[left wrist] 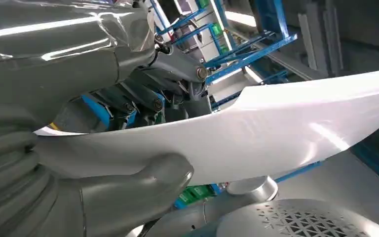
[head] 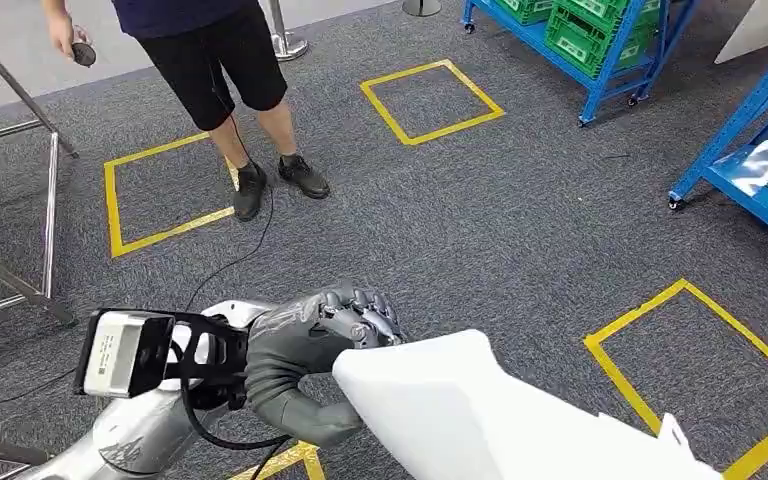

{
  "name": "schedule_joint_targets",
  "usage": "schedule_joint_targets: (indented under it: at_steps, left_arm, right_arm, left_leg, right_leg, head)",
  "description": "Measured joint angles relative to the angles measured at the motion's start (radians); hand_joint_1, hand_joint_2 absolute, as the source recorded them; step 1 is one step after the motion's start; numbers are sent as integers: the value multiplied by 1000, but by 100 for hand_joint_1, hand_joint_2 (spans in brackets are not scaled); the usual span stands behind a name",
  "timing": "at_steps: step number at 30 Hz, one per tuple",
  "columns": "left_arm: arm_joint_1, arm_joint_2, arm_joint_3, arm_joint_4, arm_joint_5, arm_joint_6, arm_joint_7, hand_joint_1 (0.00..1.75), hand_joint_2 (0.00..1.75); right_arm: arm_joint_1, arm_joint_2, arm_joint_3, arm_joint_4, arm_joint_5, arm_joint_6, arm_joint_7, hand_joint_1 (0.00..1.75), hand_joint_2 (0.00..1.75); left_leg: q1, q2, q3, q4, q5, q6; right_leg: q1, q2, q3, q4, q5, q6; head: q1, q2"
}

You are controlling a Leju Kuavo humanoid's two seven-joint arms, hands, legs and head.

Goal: Take the parts from the cabinet and place them on the table.

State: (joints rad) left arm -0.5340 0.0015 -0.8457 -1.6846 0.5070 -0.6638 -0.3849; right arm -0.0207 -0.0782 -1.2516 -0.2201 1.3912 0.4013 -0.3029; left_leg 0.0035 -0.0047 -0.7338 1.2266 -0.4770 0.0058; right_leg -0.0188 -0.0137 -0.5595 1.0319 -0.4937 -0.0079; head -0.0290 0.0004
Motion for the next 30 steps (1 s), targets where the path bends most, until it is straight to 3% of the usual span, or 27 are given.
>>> schedule_joint_targets:
  at_steps: [1,2,3,6,7,8,9,11,12,13,14,16,17,18,19,21,22,23,24,25,27,28,29,30]
  left_arm:
    - [0,0,1,0,0,0,0,154,175]
    - [-1,0,3,0,0,0,0,154,175]
    - [-1,0,4,-1,0,0,0,154,175]
    - [-1,0,5,-2,-3,0,0,154,175]
    - [-1,-1,6,-4,-3,0,0,154,175]
    - [0,-4,7,-7,-3,0,0,154,175]
    - [-3,-7,6,-8,-3,0,0,154,175]
    - [0,-8,5,-8,-4,0,0,154,175]
    - [2,-8,3,-8,-5,-1,0,154,175]
    - [4,-8,4,-7,-4,-1,0,154,175]
    - [5,-8,3,-8,-4,-1,0,154,175]
    - [5,-8,3,-8,-5,-3,0,154,175]
    - [5,-8,3,-8,-5,-4,0,154,175]
    - [5,-8,3,-7,-5,-5,0,154,175]
    - [5,-9,2,-7,-7,-6,0,154,175]
    - [5,-7,3,-7,-11,-7,0,154,175]
    - [5,-6,3,-7,-14,-8,0,154,175]
    - [5,-6,3,-8,-15,-9,0,154,175]
    - [2,-6,2,-8,-15,-10,0,154,175]
    - [0,-6,2,-8,-16,-11,0,154,175]
    - [1,-6,-2,-6,-16,-12,0,154,175]
    - [1,-6,-3,-5,-16,-12,0,154,175]
    - [1,-6,-3,-4,-16,-11,-1,154,175]
    - [1,-6,-3,-4,-17,-11,-2,154,175]
  right_arm:
    - [-1,0,0,0,-1,0,1,0,0]
    - [-1,2,0,0,-5,0,1,0,0]
    - [-1,3,-1,0,-7,0,1,0,0]
    - [0,5,-2,-2,-9,2,9,0,0]
    - [-2,6,-2,-3,-8,5,9,0,0]
    - [-1,7,-2,-5,-7,7,7,0,0]
    - [0,7,-2,-6,-4,11,6,0,0]
    - [1,5,0,-6,11,20,3,0,0]
    - [4,4,0,-6,13,23,2,0,0]
    - [6,4,1,-6,16,24,2,0,0]
    - [7,4,2,-6,18,26,2,0,0]
    - [7,1,2,-7,24,26,-1,0,0]
    - [7,0,4,-7,29,26,-2,0,0]
    - [6,1,5,-7,32,26,-2,0,0]
    - [5,0,7,-7,37,26,-4,0,0]
    - [0,-2,13,-7,49,26,-5,0,0]
    - [-2,-1,23,-7,68,26,-5,0,0]
    - [-1,-1,35,-7,84,23,-5,0,0]
    - [0,-6,47,-6,98,18,-5,0,0]
    - [4,-7,59,-6,121,13,-5,0,0]
    - [10,-11,88,-6,156,-1,-5,0,0]
    - [12,-13,101,-5,162,-5,-5,0,0]
    - [12,-14,111,-5,166,-11,-4,0,0]
    - [10,-14,118,-5,168,-13,-4,0,0]
  left_leg:
    - [-3,1,54,-104,47,9]
    - [-9,13,94,-183,65,18]
    - [-16,19,103,-196,49,20]
    - [-24,10,104,-200,50,25]
    - [-24,7,114,-218,57,33]
    - [-15,5,130,-237,67,35]
    - [-14,4,135,-245,69,44]
    - [-16,-10,136,-245,68,46]
    - [-16,-19,134,-245,68,47]
    - [-16,-30,134,-245,68,47]
    - [-16,-41,135,-244,68,46]
    - [-13,-67,135,-238,66,42]
    - [-12,-79,133,-229,62,36]
    - [-18,-90,126,-219,57,27]
    - [-18,-96,121,-211,55,24]
    - [-13,-108,116,-214,59,17]
    - [-13,-114,113,-212,58,15]
    - [-12,-95,106,-195,49,11]
    - [-15,-50,90,-156,27,4]
    - [-10,-23,55,-83,-12,-1]
    - [-4,-5,-28,75,-77,-5]
    - [-3,-3,-53,117,-83,-5]
    - [-3,-1,-53,109,-67,-3]
    - [-3,0,-30,57,-34,1]
  right_leg:
    - [1,-2,4,0,-2,-1]
    - [0,-3,6,-1,-4,2]
    - [7,-4,3,-2,-5,5]
    - [1,-11,5,-11,-3,17]
    - [3,-13,12,-20,-2,25]
    - [0,-8,2,-3,-10,24]
    - [1,-1,-21,47,-36,18]
    - [1,5,-102,199,-91,11]
    - [0,5,-140,263,-109,13]
    - [0,5,-159,291,-108,19]
    - [-3,6,-151,263,-88,29]
    - [-10,16,-77,100,-13,53]
    - [-18,48,-34,12,17,63]
    - [-11,73,-29,0,16,52]
    - [-13,61,-23,-3,20,34]
    - [-4,49,-23,-2,21,23]
    - [-11,40,-20,-4,23,17]
    - [-13,31,-18,-5,24,14]
    - [-12,24,-14,-6,20,7]
    - [-8,14,-11,-6,18,4]
    - [-3,-10,-11,-5,14,-1]
    - [0,-22,-11,-5,13,-2]
    - [2,-33,-10,-5,11,-4]
    - [4,-43,-8,-5,10,-6]
  head:
    - [0,0]
    - [0,0]
    - [1,0]
    - [0,0]
    - [0,0]
    - [1,0]
    - [2,0]
    - [5,0]
    - [4,0]
    - [5,0]
    - [4,0]
    - [4,0]
    - [5,0]
    - [6,0]
    - [7,0]
    - [6,0]
    - [8,0]
    - [7,0]
    - [-2,0]
    - [-5,0]
    - [-5,0]
    - [-5,0]
    - [-5,0]
    - [-5,0]
